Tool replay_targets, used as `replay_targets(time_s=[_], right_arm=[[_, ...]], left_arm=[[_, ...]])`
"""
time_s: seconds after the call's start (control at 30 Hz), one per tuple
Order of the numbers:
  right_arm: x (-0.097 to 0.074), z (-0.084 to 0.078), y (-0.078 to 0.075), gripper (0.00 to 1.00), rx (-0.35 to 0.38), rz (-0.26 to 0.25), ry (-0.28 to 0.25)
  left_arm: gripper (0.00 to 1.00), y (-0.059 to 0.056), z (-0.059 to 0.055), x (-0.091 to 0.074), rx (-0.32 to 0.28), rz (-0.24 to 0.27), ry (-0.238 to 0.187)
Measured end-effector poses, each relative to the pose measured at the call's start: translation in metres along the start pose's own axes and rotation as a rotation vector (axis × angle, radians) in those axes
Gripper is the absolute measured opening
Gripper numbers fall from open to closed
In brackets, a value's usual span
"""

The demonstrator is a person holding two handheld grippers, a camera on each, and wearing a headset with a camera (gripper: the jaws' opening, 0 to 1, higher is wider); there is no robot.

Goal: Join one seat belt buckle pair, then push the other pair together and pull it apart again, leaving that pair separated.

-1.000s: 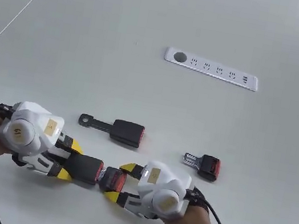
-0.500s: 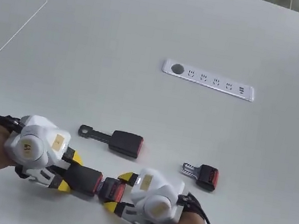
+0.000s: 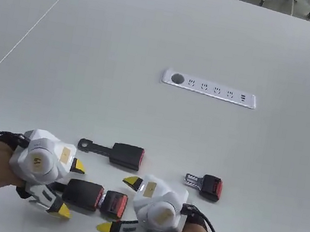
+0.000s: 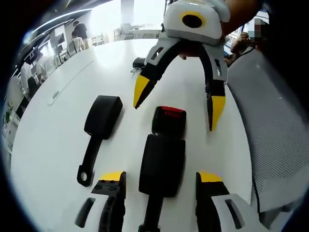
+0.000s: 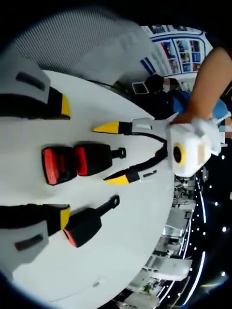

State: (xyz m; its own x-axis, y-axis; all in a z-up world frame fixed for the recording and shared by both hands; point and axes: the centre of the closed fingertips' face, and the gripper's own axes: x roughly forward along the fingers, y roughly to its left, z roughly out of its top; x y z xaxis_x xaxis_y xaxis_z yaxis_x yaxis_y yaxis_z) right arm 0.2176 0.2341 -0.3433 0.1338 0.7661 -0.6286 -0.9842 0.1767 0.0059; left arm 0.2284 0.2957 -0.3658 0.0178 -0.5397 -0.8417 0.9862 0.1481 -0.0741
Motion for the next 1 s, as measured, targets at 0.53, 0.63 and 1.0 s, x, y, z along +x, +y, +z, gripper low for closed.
replay_targets(time_s=[0.53,0.63,1.0], right_arm=[[-0.069,-0.016,-0.028,0.83,0.086,-0.098,-0.057],[-0.081,-0.024,-0.032,0.85,0.072,-0.102,-0.049],[-0.124,-0.043,-0.076,0.87,0.109,-0.16,-0.042]], left_arm=[[0.71,0.028,0.062,-0.021,-0.03,0.088,-0.135],[0.71,0.039,0.073,-0.023,-0.037,0.102,-0.157],[0.71,0.073,0.101,-0.025,-0.002,0.13,-0.177]])
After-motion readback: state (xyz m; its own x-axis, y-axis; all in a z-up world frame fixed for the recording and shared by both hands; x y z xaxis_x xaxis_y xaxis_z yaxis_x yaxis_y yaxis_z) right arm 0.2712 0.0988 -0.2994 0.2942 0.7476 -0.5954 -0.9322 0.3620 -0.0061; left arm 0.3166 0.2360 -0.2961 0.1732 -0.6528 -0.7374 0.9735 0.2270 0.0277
